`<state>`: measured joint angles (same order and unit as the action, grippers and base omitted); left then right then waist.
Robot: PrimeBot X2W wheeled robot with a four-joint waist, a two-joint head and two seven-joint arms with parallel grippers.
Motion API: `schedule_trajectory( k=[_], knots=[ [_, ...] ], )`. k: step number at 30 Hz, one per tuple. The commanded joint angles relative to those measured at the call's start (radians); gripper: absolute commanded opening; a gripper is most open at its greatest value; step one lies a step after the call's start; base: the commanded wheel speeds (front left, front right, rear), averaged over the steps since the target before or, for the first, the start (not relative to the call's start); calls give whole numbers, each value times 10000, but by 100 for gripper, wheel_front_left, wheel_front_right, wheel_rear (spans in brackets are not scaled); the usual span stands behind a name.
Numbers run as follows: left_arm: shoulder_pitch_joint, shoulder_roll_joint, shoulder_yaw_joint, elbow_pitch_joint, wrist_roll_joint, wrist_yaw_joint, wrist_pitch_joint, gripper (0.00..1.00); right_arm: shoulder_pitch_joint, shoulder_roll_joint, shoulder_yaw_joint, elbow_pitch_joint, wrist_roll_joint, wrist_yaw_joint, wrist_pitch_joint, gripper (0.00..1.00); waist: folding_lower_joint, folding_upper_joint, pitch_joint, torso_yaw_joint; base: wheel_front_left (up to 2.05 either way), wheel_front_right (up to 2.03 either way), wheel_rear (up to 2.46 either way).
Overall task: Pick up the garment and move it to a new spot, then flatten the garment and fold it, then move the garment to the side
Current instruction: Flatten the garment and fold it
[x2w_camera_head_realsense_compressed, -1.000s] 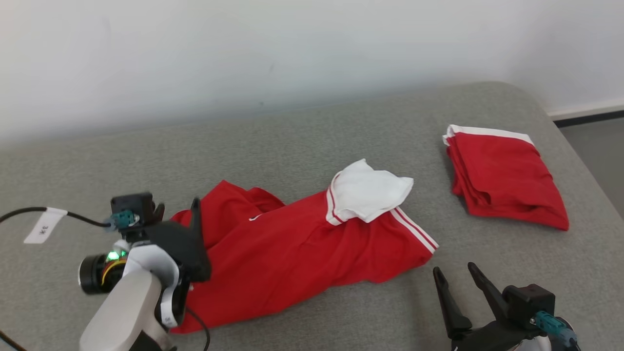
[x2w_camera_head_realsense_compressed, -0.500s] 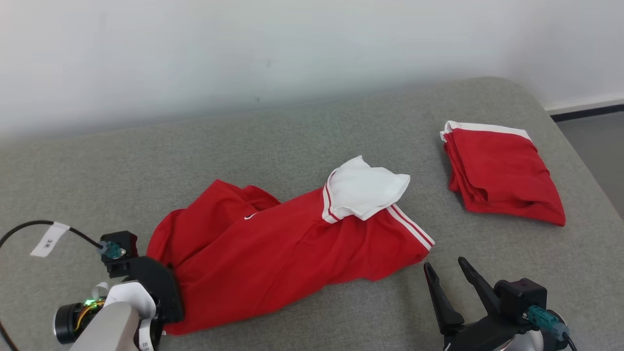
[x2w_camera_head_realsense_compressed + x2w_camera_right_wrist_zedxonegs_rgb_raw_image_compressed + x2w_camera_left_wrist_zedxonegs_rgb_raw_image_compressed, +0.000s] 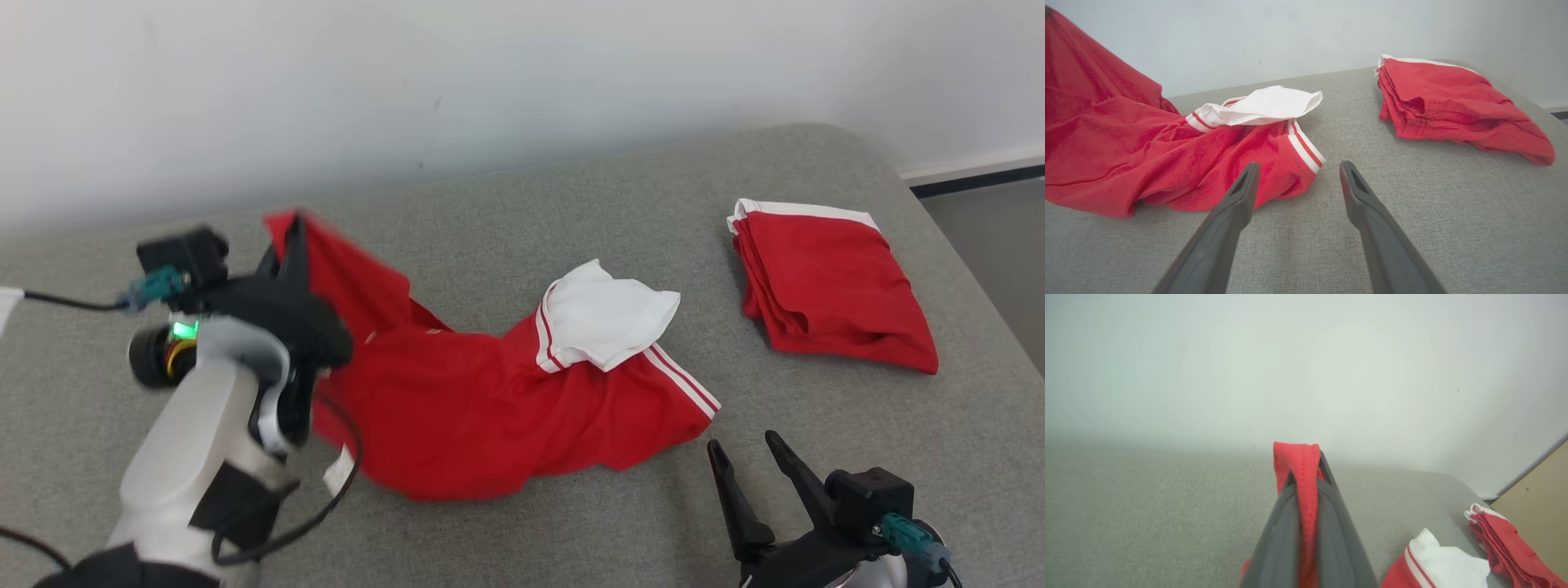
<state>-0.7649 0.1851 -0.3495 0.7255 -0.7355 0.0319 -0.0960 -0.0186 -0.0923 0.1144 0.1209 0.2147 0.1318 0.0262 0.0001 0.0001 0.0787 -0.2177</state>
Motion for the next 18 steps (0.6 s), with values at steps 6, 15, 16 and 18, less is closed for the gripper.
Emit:
schedule_trajectory(
  k=[6,15,16,18],
  knots=[
    [-1521,-715,40,-753,-126,-487,-831,0,-25,-4,202,154,37,-19,-57,100,-1,-1,-387,-15,0,0,0],
    [-2170,-1300,389,-1766,-1532,-1115,-1389,0,222,8,187,188,46,-19,-95,100,-1,-1,-592,135,0,0,0],
    [-1874,-1310,403,-1803,-1815,-1100,-1315,0,223,5,175,177,44,-19,-83,100,-1,-1,-586,225,0,0,0],
    [-1127,-1320,256,-1837,-1994,-945,-1123,0,282,2,125,128,57,-19,-83,100,-1,-1,-578,433,0,0,0]
  ],
)
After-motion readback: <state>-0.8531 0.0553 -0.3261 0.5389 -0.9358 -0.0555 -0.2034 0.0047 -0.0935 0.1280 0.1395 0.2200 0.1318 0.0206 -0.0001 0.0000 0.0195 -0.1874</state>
